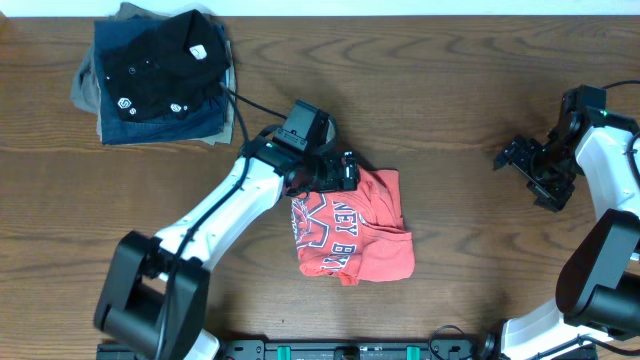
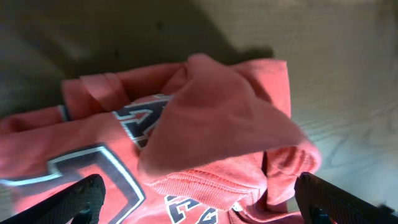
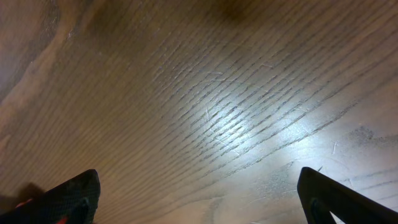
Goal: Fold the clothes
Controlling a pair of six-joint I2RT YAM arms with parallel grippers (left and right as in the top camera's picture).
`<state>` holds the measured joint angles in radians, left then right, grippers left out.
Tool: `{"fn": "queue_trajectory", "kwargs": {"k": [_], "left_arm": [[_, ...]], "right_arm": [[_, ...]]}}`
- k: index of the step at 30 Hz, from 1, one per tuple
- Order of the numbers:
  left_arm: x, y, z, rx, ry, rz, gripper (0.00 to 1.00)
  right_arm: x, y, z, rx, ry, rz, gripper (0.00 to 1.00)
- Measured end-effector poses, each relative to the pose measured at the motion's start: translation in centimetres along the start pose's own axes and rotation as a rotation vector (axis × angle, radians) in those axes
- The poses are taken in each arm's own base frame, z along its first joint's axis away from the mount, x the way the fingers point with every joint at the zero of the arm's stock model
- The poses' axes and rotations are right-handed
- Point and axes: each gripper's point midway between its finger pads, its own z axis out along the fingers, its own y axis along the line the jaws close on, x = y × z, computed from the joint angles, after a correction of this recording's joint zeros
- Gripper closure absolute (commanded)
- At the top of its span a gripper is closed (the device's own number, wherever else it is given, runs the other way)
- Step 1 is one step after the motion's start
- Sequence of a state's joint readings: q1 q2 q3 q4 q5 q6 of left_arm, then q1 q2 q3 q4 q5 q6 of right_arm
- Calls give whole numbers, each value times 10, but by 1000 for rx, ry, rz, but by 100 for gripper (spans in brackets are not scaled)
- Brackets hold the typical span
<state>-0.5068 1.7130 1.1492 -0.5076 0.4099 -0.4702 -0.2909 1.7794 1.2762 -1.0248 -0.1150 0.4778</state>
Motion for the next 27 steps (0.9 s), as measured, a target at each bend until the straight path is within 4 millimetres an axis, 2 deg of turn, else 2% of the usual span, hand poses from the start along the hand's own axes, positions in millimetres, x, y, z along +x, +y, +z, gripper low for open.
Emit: {"fn": "queue_trajectory", "kwargs": {"k": [5, 7, 8, 11, 21, 24, 27], "left_arm": [[6, -3, 11, 37, 46, -7, 1], [4, -6, 11, 50, 42, -1, 18], [3, -7, 11, 58, 39, 3, 34], [1, -12, 10, 80, 32, 12, 57], [-9, -28, 9, 159, -3, 33, 79], [-18, -36, 7, 189, -37, 28, 81], [-28, -43, 5, 219, -76, 15, 89]], "right_arm": [[0, 0, 0, 0, 0, 0, 1], [0, 0, 0, 0, 0, 0, 1], [0, 0, 0, 0, 0, 0, 1], [0, 0, 0, 0, 1, 0, 1], [0, 0, 0, 0, 0, 0, 1], [0, 0, 0, 0, 0, 0, 1], [0, 0, 0, 0, 0, 0, 1]]}}
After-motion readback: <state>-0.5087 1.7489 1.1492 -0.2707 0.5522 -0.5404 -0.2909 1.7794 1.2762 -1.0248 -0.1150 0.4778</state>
